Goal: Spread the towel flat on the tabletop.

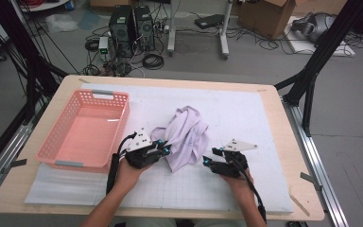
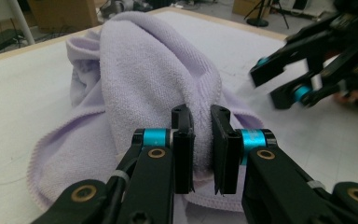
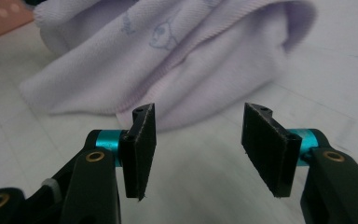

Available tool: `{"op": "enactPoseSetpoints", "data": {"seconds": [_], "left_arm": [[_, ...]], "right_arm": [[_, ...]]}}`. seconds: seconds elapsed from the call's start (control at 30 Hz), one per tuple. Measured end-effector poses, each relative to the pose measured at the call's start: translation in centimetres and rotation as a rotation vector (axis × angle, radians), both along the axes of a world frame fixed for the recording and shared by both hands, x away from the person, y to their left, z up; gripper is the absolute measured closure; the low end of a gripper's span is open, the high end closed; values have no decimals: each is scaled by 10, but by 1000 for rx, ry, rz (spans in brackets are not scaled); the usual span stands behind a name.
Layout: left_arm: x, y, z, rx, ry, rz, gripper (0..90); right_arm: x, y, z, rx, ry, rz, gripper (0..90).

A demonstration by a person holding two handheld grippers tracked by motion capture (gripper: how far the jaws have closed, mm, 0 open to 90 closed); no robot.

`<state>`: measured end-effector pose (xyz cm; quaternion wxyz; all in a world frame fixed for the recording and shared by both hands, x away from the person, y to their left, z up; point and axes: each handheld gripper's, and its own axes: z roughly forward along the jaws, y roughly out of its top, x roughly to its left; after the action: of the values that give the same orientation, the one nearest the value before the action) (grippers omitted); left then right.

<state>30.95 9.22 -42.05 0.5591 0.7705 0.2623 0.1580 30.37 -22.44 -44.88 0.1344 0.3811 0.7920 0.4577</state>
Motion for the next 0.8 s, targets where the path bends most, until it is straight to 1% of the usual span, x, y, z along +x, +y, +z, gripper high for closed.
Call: {"op": "enactPoseSetpoints", "data": {"seconds": [0.03, 0.1, 0.13, 0.2, 0.23, 0.27, 0.3, 0.33, 0.37, 0.4, 0.43, 0.47, 0.5, 0.53, 0.6, 0.67, 0.7, 0.77, 0.8], "left_arm": [[0, 1, 1, -3, -2, 3, 802], [1, 4, 2, -20, 5, 8, 803], [1, 4, 2, -20, 5, 8, 803], [2, 6, 3, -32, 4, 17, 804], [2, 9, 5, -41, -1, 25, 804], [1, 10, 6, -43, -3, 27, 805], [1, 10, 6, -43, -3, 27, 805], [1, 11, 7, -47, -2, 30, 805], [1, 12, 8, -52, -4, 35, 807], [1, 15, 9, -60, -9, 40, 808], [1, 17, 9, -74, -8, 44, 809], [1, 19, 10, -82, -6, 44, 809], [1, 19, 10, -89, -4, 47, 809], [1, 20, 10, -87, -5, 52, 809], [1, 22, 10, -98, 0, 64, 810], [1, 22, 10, -94, -2, 65, 810], [1, 22, 10, -94, -2, 65, 811], [0, 22, 10, -90, -1, 66, 811], [0, 22, 10, -89, 2, 65, 811]], "right_arm": [[3, 7, 0, -31, 0, -2, 455], [8, 16, 1, -31, -3, 5, 471], [11, 21, 1, -39, -1, 9, 500], [15, 32, -1, -130, 14, 17, 588], [16, 35, -1, -157, -1, 20, 658], [16, 36, -1, -158, 2, 22, 727], [16, 34, 0, -159, 9, 21, 819], [16, 32, 1, -169, 6, 24, 843], [15, 30, 3, -174, 13, 23, 850], [13, 25, 5, -193, 7, 20, 854], [10, 19, 7, -199, 4, 16, 855], [10, 19, 7, -199, 4, 16, 855], [3, 0, 13, -185, -9, -2, 856], [-1, -11, 16, -178, -12, -18, 856], [-9, -34, 22, -175, -14, -59, 856], [-16, -57, 26, -179, -17, -106, 856], [-16, -57, 26, -179, -17, -106, 856], [-21, -79, 28, -187, -17, -159, 856], [-25, -97, 28, -211, -17, -208, 856]]}}
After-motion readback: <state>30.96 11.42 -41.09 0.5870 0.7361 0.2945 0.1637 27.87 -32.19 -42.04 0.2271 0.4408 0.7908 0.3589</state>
